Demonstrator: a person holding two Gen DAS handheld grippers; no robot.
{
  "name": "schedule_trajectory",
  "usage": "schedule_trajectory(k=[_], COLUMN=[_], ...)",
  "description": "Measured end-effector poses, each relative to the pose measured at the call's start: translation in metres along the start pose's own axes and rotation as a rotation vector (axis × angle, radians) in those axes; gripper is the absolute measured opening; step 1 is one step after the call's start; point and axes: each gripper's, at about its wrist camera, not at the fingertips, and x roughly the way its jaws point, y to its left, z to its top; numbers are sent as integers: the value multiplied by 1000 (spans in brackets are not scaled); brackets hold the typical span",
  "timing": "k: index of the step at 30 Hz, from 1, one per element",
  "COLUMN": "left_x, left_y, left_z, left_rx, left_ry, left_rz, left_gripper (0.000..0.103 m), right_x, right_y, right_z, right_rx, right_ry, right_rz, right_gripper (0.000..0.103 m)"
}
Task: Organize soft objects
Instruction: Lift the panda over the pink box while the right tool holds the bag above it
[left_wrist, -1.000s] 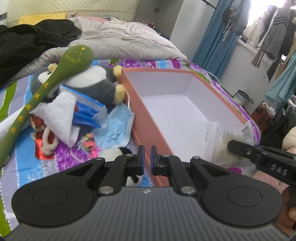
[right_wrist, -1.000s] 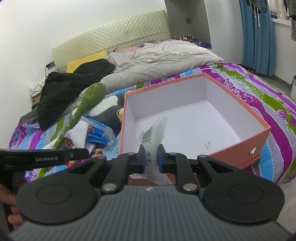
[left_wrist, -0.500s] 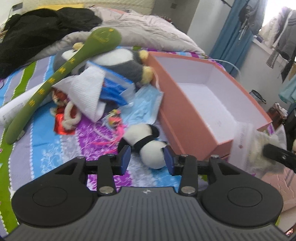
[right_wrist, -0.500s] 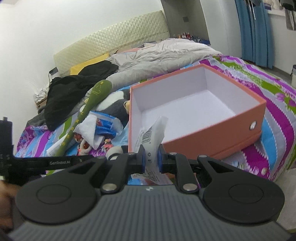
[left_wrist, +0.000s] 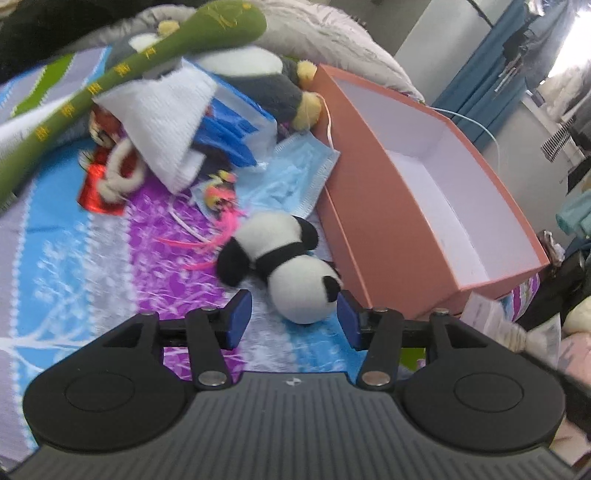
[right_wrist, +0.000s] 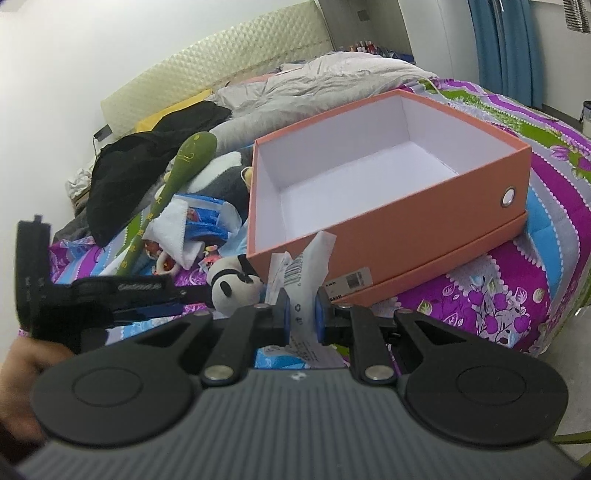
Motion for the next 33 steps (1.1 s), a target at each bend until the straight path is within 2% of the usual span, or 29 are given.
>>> schedule_trajectory(k=[2, 9, 12, 13, 14, 15, 19, 26, 33], left_x=[9, 34, 40, 41, 42, 42, 36, 12, -33], left_y=[-4, -9, -7, -5, -4, -3, -2, -8, -18], left_z=[2, 6, 9, 10, 11, 11, 9, 1, 2], left_rx=[-30, -124, -150, -155, -159, -156, -136, -69, 16], left_ry=[7, 20, 12, 7, 7, 8, 1, -28, -83], left_rz=[0, -1, 9, 9, 14, 17, 15, 33, 30], left_gripper=[70, 72, 70, 65, 56, 52, 49, 47, 47], right_x=[1, 2, 2, 2, 2, 2, 1, -6, -19], right_y=[-2, -5, -5, -5, -5, -5, -4, 3, 11], right_z=[-1, -4, -5, -5, -5, -6, -7, -4, 7], right_rx=[2, 11, 10, 8, 7, 7, 7, -9, -30], right_ry=[1, 7, 5, 4, 4, 4, 2, -21, -72], right_rz=[-5, -3, 0, 1, 0, 2, 7, 19, 41], right_gripper=[16, 16, 16, 16, 16, 16, 16, 16, 16])
